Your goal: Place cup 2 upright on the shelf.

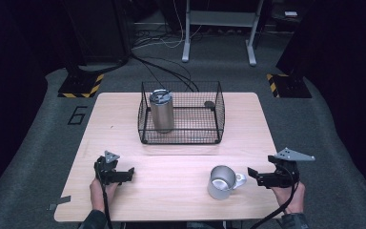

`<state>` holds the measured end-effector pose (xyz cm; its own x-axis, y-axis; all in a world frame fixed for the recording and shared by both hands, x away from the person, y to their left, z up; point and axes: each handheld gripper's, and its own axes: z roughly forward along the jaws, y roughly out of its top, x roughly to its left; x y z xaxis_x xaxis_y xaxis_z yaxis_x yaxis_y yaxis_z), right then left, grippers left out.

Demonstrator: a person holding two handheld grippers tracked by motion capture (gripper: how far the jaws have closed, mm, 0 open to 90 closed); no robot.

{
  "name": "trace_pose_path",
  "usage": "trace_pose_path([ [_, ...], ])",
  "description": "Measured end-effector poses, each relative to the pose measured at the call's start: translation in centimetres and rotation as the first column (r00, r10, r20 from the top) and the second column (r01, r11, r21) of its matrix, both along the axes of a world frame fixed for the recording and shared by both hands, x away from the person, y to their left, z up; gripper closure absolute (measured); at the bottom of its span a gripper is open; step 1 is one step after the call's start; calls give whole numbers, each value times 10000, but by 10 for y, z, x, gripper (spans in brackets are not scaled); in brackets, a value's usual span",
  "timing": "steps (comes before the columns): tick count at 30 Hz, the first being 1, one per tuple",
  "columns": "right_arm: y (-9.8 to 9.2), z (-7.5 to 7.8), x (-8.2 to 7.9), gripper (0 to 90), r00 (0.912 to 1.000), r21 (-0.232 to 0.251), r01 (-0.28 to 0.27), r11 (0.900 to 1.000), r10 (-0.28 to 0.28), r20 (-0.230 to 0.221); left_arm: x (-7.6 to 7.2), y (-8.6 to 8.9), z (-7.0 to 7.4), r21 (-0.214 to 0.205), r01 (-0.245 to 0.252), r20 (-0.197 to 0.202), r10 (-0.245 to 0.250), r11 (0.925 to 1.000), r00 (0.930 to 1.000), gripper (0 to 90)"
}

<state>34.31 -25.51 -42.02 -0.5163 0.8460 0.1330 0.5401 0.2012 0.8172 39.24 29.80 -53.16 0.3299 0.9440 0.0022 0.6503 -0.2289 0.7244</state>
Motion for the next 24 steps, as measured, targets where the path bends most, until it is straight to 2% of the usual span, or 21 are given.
trace_pose_path([
  [1, 5, 4, -2, 0, 9998, 4, -192, 9998, 192, 108, 0, 0, 0, 8, 6, -5, -6, 10000, 10000, 2],
  [5, 24, 12, -9, 0, 9963, -57, -861, 9963, 862, 64, 0, 0, 0, 5, 4, -4, -4, 10000, 10000, 2],
  [11, 54, 10, -18, 0, 9850, -423, -1724, 9841, 1720, -143, -1, 0, 0, 35, 37, 45, -37, 10000, 10000, 18],
  [15, 69, 2, -18, 0, 9785, -721, -2040, 9763, 2012, -448, -1, 0, 0, 58, 59, 28, -59, 10000, 10000, 18],
  [23, 86, -12, -16, 0, 9728, -948, -2220, 9704, 2138, -890, 0, 0, 1, 106, 213, -94, -212, 9997, 9997, 15],
  [24, 89, -13, -16, 0, 9732, -1040, -2198, 9700, 2108, -915, 0, -1, 0, 75, 146, 33, -146, 9999, 9999, 13],
])
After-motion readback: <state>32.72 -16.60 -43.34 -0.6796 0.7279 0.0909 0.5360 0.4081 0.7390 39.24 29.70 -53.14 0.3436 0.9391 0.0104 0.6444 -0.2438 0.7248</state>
